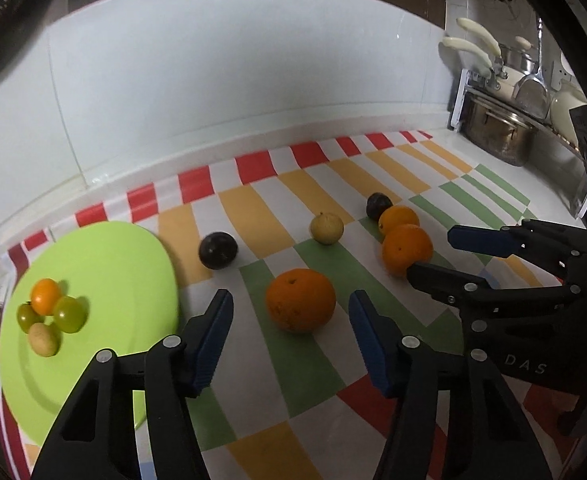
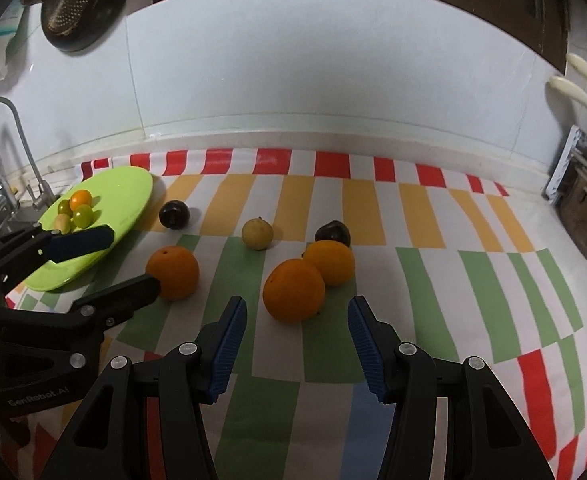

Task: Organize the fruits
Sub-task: 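Close the right tool on a large orange while the left tool approaches another orange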

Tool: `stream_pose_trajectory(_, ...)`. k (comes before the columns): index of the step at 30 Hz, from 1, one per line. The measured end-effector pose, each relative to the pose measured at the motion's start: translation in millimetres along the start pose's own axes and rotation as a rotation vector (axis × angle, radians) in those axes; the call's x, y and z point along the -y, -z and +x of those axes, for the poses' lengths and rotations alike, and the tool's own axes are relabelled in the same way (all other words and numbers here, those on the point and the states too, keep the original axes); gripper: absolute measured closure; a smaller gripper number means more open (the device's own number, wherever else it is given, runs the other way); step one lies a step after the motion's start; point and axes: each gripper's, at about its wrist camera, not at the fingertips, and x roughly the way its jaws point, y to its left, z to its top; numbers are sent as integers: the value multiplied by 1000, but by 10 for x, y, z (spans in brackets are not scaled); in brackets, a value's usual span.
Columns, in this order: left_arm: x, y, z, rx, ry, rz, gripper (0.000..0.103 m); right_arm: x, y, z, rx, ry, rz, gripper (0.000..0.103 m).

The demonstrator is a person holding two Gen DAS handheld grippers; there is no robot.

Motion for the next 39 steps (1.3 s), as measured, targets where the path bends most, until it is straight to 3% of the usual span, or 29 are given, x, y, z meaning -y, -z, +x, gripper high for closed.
stream_pose_trajectory(12,-18,-52,230,-47,25,-35,58,66,-41,214,-34,-33,24,54)
stream_pose_trajectory(19,-6,-64,283,-58,31,-43,61,72,-55,291,-59,-60,34,63)
stream_pose_trajectory(24,3,-62,280,-57,29,-45,62,70,-50,260,-57,-56,31,63)
stream_pose_trajectory(39,-59,-37,-298,36,-39,-82,62,-51,-151,-130,7,-80,16,63)
